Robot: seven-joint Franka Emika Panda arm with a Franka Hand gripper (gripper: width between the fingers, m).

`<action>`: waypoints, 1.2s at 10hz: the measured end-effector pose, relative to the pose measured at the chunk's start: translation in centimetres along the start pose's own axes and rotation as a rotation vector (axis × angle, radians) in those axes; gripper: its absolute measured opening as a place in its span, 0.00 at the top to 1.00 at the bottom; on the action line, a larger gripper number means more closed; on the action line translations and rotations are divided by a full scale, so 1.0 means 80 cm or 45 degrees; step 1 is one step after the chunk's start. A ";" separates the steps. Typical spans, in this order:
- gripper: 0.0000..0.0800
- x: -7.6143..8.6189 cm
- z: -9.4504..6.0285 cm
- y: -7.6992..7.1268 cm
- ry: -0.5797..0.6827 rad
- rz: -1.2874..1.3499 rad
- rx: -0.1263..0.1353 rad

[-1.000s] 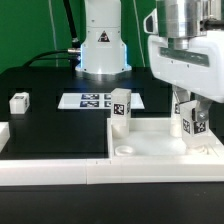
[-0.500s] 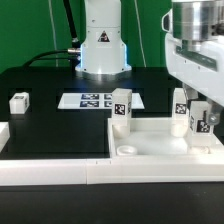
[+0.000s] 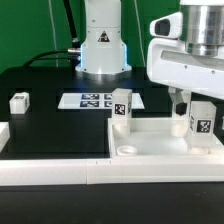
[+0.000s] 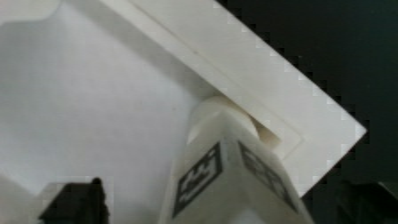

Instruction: Assemble square table

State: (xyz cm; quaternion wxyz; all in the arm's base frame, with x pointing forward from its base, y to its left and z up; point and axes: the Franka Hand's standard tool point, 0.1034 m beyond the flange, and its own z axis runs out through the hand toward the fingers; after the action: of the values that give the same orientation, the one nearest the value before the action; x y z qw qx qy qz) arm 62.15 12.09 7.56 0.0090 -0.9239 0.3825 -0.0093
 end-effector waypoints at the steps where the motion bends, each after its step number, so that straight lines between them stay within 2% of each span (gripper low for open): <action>1: 0.19 -0.001 0.000 -0.001 0.012 -0.130 -0.007; 2: 0.19 -0.005 -0.001 -0.008 0.054 -0.324 -0.015; 3: 0.19 -0.010 0.000 -0.010 0.092 -0.469 -0.004; 4: 0.19 -0.009 0.002 -0.008 0.086 -0.486 -0.008; 5: 0.35 -0.008 0.002 -0.007 0.086 -0.466 -0.008; 6: 0.35 -0.008 0.003 -0.007 0.086 -0.464 -0.008; 7: 0.53 -0.009 0.003 -0.007 0.083 -0.413 -0.005; 8: 0.64 -0.010 0.004 -0.007 0.079 -0.293 -0.003; 11: 0.64 -0.010 0.005 -0.007 0.078 -0.080 0.006; 12: 0.64 -0.009 0.005 -0.007 0.066 0.110 0.021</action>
Offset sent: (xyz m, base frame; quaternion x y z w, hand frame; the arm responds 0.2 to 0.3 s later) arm 0.0000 0.0000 0.0000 0.0000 0.0000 -0.1296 0.9916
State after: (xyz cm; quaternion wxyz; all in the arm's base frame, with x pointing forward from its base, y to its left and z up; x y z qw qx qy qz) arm 62.07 13.02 7.18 0.0069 -0.9059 0.4220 -0.0361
